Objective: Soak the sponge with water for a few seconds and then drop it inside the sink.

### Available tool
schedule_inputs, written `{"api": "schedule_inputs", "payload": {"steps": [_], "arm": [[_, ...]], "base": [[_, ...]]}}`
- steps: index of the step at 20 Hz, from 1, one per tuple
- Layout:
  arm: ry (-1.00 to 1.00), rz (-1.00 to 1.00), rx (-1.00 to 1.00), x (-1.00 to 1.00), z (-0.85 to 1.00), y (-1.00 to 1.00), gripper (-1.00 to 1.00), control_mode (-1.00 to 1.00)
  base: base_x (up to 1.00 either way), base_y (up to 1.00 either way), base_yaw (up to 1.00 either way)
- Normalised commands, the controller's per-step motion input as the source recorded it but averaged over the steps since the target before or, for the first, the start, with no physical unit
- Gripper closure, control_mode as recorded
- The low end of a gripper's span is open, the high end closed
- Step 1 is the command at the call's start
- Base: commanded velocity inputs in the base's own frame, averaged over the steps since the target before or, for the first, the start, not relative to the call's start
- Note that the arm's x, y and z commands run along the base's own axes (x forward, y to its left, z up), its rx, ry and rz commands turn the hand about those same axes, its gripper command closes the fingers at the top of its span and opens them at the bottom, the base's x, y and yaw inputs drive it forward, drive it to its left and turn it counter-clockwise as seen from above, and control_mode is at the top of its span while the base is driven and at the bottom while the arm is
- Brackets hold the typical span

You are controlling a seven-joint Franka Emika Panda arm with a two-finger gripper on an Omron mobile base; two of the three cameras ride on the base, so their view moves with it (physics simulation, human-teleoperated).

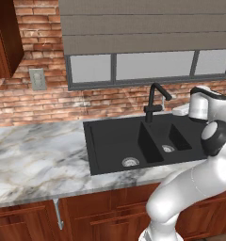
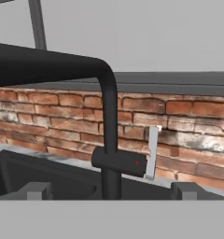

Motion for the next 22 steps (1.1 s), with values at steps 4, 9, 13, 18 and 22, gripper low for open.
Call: {"api": "schedule_inputs", "payload": {"steps": [4, 9, 13, 18, 22], "arm": [[0.00, 0.00, 0.00, 0.01, 0.00, 0.00, -1.00, -1.00], [-0.03, 0.01, 0.01, 0.10, 0.00, 0.00, -1.00, -1.00], [-0.07, 0.07, 0.05, 0.11, 0.00, 0.00, -1.00, -1.00], [-0.07, 0.10, 0.05, 0.07, 0.00, 0.00, -1.00, -1.00], [-0.03, 0.12, 0.00, 0.10, -0.01, 0.00, -1.00, -1.00]], "base": [[0.00, 0.00, 0.00], [0.00, 0.00, 0.00], [0.00, 0.00, 0.00], [0.00, 0.00, 0.00], [0.00, 0.00, 0.00]]}}
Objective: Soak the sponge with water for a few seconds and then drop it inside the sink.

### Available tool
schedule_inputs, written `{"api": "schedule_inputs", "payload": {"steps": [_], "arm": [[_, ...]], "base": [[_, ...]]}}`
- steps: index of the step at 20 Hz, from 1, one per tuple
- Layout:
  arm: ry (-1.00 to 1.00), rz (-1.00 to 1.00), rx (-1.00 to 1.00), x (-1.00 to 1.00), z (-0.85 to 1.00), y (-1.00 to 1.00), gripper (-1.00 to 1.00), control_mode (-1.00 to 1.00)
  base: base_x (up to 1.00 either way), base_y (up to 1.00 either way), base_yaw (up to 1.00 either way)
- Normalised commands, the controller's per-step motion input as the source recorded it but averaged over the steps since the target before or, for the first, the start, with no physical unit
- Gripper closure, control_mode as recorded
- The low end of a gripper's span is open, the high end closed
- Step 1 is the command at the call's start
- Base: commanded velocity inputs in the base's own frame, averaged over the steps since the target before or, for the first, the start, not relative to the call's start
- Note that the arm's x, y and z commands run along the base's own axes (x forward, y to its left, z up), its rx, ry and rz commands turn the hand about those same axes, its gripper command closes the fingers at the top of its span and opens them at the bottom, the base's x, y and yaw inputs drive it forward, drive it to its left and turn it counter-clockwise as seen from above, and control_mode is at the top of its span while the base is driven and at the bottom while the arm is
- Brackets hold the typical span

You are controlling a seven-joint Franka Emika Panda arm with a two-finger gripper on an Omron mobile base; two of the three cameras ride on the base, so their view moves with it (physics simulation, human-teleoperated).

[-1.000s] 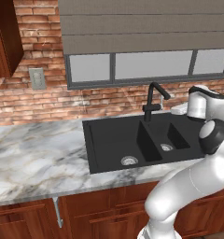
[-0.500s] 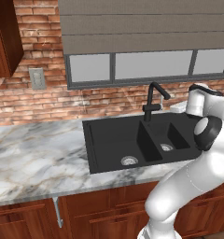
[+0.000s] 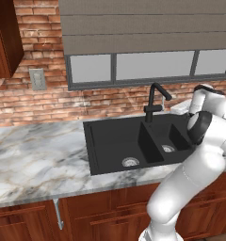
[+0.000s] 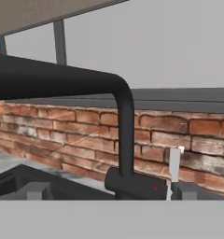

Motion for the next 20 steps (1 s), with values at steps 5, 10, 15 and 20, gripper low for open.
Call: {"api": "schedule_inputs", "payload": {"steps": [5, 10, 15, 20], "arm": [[0.00, 0.11, 0.00, 0.14, 0.00, 0.00, -1.00, -1.00], [0.00, 0.05, 0.00, 0.22, 0.00, 0.00, -1.00, -1.00], [0.00, 0.00, 0.00, 0.19, -0.03, -0.03, -1.00, -1.00], [-0.01, 0.00, 0.00, 0.14, -0.12, -0.04, -1.00, -1.00]], "base": [[0.00, 0.00, 0.00], [0.00, 0.00, 0.00], [0.00, 0.00, 0.00], [0.00, 0.00, 0.00]]}}
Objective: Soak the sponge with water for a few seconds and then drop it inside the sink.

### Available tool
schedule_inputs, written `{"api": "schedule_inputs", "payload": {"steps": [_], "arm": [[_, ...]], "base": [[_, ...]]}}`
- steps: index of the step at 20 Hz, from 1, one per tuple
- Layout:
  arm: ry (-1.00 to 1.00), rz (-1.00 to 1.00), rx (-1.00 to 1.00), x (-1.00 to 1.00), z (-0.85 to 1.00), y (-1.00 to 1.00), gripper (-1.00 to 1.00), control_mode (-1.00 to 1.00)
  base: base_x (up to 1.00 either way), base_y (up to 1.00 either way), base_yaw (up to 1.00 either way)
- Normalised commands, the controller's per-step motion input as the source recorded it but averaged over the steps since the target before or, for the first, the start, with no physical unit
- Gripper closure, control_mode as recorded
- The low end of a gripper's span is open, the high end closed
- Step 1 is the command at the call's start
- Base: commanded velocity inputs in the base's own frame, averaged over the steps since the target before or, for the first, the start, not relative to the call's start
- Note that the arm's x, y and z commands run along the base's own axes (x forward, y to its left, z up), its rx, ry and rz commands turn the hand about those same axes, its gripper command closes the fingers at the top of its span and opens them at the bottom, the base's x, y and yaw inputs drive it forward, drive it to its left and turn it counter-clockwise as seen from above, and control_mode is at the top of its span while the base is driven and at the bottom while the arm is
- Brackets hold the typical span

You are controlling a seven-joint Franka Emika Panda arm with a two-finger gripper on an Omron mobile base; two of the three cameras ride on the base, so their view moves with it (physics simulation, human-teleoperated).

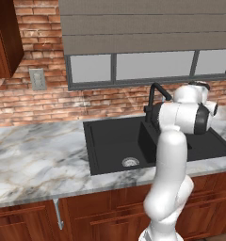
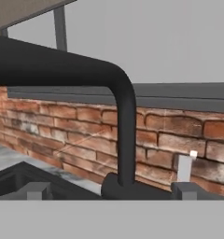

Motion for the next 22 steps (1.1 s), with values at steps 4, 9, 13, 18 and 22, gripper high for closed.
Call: {"api": "schedule_inputs", "payload": {"steps": [4, 9, 13, 18, 22], "arm": [[-0.04, 0.00, 0.00, 0.16, -0.18, -0.16, -1.00, -1.00], [-0.05, 0.00, 0.00, 0.14, -0.18, -0.28, -1.00, -1.00], [-0.03, 0.01, 0.00, 0.15, -0.04, -0.10, -1.00, -1.00], [-0.02, 0.05, 0.00, 0.07, 0.00, 0.00, -1.00, -1.00], [0.00, 0.06, 0.00, 0.09, -0.01, 0.02, -1.00, -1.00]], "base": [[0.00, 0.00, 0.00], [0.00, 0.00, 0.00], [0.00, 0.00, 0.00], [0.00, 0.00, 0.00], [0.00, 0.00, 0.00]]}}
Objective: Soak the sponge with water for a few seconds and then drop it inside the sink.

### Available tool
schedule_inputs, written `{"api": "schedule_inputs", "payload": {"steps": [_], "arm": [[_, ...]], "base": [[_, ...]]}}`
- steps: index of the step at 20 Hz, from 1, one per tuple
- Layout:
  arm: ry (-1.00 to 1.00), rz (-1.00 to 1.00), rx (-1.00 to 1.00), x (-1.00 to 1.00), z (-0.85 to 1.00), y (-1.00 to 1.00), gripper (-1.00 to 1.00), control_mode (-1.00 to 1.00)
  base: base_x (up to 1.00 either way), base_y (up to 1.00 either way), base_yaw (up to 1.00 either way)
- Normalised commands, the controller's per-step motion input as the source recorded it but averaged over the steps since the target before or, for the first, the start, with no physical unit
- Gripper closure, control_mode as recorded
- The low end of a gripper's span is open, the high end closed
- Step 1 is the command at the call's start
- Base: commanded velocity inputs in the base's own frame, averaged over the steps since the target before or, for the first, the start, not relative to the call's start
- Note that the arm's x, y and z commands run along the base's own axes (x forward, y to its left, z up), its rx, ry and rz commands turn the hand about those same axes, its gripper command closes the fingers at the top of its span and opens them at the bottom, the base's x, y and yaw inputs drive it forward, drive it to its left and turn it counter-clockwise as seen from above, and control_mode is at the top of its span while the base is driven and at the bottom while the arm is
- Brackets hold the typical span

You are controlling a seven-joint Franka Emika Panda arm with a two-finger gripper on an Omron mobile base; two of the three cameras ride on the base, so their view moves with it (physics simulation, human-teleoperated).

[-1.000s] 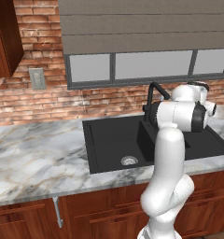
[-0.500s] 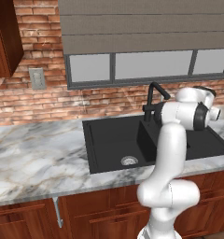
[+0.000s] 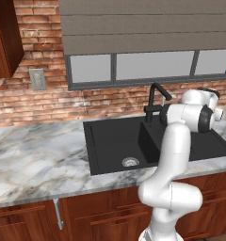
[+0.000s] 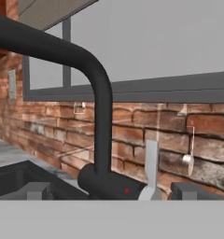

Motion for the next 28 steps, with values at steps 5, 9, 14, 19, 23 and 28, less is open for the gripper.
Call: {"api": "schedule_inputs", "payload": {"steps": [5, 9, 14, 19, 23, 28], "arm": [[0.00, 0.05, 0.00, 0.10, -0.09, 0.00, -1.00, -1.00], [0.00, 0.04, 0.00, 0.21, -0.20, 0.04, -1.00, -1.00], [0.00, 0.01, 0.00, 0.31, -0.19, 0.04, -1.00, -1.00], [0.00, 0.00, 0.00, 0.41, -0.14, 0.01, -1.00, -1.00], [0.00, 0.00, 0.00, 0.42, -0.04, 0.00, -1.00, -1.00], [0.00, 0.00, 0.00, 0.36, 0.00, 0.00, -1.00, -1.00]], "base": [[0.00, 0.00, 0.00], [0.00, 0.00, 0.00], [0.00, 0.00, 0.00], [0.00, 0.00, 0.00], [0.00, 0.00, 0.00], [0.00, 0.00, 0.00]]}}
